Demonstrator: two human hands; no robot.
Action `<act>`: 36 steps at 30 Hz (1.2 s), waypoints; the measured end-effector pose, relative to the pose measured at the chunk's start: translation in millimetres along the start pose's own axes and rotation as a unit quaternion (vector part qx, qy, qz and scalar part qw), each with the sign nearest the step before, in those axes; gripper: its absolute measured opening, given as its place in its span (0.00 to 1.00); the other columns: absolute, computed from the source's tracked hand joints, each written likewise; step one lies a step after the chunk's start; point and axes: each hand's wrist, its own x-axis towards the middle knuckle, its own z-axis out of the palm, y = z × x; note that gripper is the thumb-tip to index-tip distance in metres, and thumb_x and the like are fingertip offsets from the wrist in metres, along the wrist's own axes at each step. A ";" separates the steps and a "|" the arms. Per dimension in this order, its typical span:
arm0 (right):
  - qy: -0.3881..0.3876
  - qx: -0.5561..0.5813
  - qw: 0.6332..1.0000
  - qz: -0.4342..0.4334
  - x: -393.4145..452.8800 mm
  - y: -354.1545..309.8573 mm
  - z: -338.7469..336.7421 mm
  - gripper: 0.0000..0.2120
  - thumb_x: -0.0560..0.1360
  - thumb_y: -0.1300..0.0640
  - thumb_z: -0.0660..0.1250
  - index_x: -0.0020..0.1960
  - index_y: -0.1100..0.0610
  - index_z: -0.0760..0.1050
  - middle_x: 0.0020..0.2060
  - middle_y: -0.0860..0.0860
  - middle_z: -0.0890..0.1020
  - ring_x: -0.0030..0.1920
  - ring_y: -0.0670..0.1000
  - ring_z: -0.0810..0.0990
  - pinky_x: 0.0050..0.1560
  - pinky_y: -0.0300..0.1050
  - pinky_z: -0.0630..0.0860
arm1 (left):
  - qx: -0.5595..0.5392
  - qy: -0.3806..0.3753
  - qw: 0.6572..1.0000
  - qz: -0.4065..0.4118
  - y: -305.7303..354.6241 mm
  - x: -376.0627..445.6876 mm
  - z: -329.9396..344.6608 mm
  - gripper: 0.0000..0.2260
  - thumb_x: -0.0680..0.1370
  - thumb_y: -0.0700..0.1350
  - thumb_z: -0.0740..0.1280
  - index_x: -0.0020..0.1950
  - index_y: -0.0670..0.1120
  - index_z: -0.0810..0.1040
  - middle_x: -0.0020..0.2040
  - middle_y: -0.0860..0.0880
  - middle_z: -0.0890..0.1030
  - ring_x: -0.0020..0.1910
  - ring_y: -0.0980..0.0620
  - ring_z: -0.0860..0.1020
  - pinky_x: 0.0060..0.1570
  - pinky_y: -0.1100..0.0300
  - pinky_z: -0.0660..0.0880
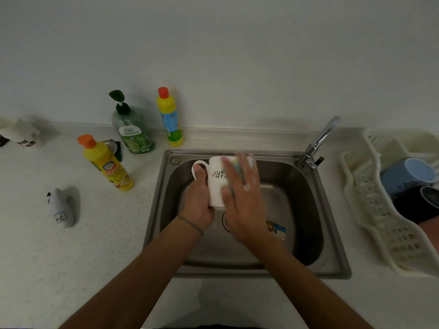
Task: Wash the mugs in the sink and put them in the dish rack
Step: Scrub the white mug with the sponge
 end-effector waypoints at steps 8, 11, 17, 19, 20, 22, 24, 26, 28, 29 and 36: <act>-0.003 -0.007 1.000 -0.004 -7.7 -12.0 1.2 0.26 0.84 0.47 0.50 0.81 0.45 0.56 0.82 0.45 0.47 0.82 0.53 0.45 0.76 0.48 0.57 | 0.008 0.021 1.000 0.022 2.7 0.0 2.0 0.28 0.84 0.64 0.53 0.58 0.43 0.82 0.51 0.42 0.87 0.53 0.43 0.85 0.54 0.50 0.81; 0.007 0.125 0.987 0.101 9.4 -11.8 -15.6 0.26 0.85 0.48 0.53 0.82 0.44 0.52 0.82 0.45 0.48 0.72 0.28 0.56 0.63 0.26 0.68 | -0.004 -0.009 1.000 0.008 1.5 -6.0 3.6 0.26 0.84 0.62 0.54 0.62 0.44 0.81 0.54 0.41 0.86 0.52 0.43 0.85 0.50 0.49 0.83; -0.014 0.255 0.955 0.152 20.5 -5.2 -31.2 0.27 0.83 0.50 0.55 0.81 0.44 0.56 0.80 0.47 0.58 0.73 0.36 0.63 0.66 0.28 0.66 | -0.038 -0.158 0.987 -0.007 8.1 -21.1 -2.2 0.21 0.84 0.57 0.59 0.66 0.45 0.79 0.61 0.42 0.84 0.59 0.44 0.84 0.57 0.46 0.81; -0.010 0.184 0.974 0.130 19.0 -5.3 -28.9 0.27 0.83 0.46 0.52 0.81 0.43 0.54 0.81 0.46 0.55 0.78 0.39 0.54 0.75 0.36 0.58 | -0.024 -0.152 0.988 0.010 6.7 -21.2 0.1 0.21 0.84 0.58 0.57 0.66 0.45 0.79 0.56 0.43 0.86 0.53 0.47 0.85 0.50 0.50 0.83; -0.013 0.124 0.987 0.098 13.0 -9.2 -26.0 0.27 0.83 0.46 0.50 0.82 0.44 0.53 0.82 0.45 0.52 0.79 0.40 0.49 0.75 0.36 0.53 | -0.010 -0.140 0.990 0.021 5.5 -19.9 0.0 0.22 0.85 0.59 0.55 0.66 0.45 0.79 0.54 0.44 0.87 0.51 0.48 0.86 0.47 0.52 0.83; -0.031 0.008 0.999 0.026 -4.2 -18.5 -16.4 0.26 0.84 0.46 0.48 0.82 0.44 0.52 0.82 0.44 0.48 0.81 0.46 0.42 0.77 0.43 0.50 | 0.022 -0.116 0.992 0.044 2.8 -17.2 -3.4 0.24 0.85 0.61 0.54 0.65 0.46 0.79 0.54 0.45 0.87 0.52 0.48 0.86 0.49 0.53 0.83; -0.059 -0.031 0.998 -0.015 -17.5 -17.2 -8.4 0.26 0.84 0.47 0.48 0.82 0.45 0.54 0.82 0.44 0.48 0.81 0.51 0.39 0.77 0.50 0.52 | 0.069 -0.103 0.990 0.069 0.4 -16.6 -9.5 0.26 0.85 0.63 0.51 0.67 0.47 0.78 0.58 0.44 0.86 0.59 0.47 0.84 0.58 0.50 0.80; -0.049 0.013 0.999 0.013 -8.4 -5.7 -8.0 0.26 0.84 0.46 0.49 0.82 0.45 0.54 0.82 0.44 0.48 0.81 0.49 0.41 0.78 0.51 0.53 | 0.110 -0.107 0.984 0.086 -3.2 -17.4 -10.6 0.28 0.85 0.63 0.48 0.70 0.48 0.76 0.61 0.44 0.85 0.60 0.46 0.83 0.61 0.47 0.80; -0.019 0.111 0.987 0.115 9.0 5.2 -12.3 0.27 0.84 0.46 0.49 0.82 0.46 0.52 0.82 0.44 0.50 0.81 0.46 0.45 0.80 0.55 0.53 | 0.128 -0.097 0.982 0.099 -6.4 -20.4 -5.4 0.29 0.85 0.64 0.47 0.72 0.48 0.74 0.62 0.43 0.84 0.60 0.46 0.83 0.61 0.44 0.80; -0.014 0.128 0.981 0.145 12.1 6.0 -12.3 0.28 0.83 0.45 0.49 0.82 0.46 0.51 0.82 0.44 0.50 0.81 0.45 0.46 0.80 0.56 0.53 | 0.130 -0.093 0.982 0.102 -7.1 -20.7 -3.0 0.29 0.84 0.64 0.47 0.73 0.48 0.74 0.62 0.44 0.84 0.60 0.47 0.83 0.62 0.44 0.80; -0.067 0.010 0.997 0.037 -2.7 5.3 -0.2 0.27 0.84 0.45 0.46 0.82 0.45 0.48 0.82 0.45 0.47 0.82 0.49 0.42 0.80 0.54 0.50 | 0.158 -0.094 0.977 0.112 -4.7 -13.9 -12.2 0.29 0.84 0.65 0.47 0.68 0.50 0.77 0.61 0.45 0.84 0.60 0.48 0.83 0.61 0.48 0.80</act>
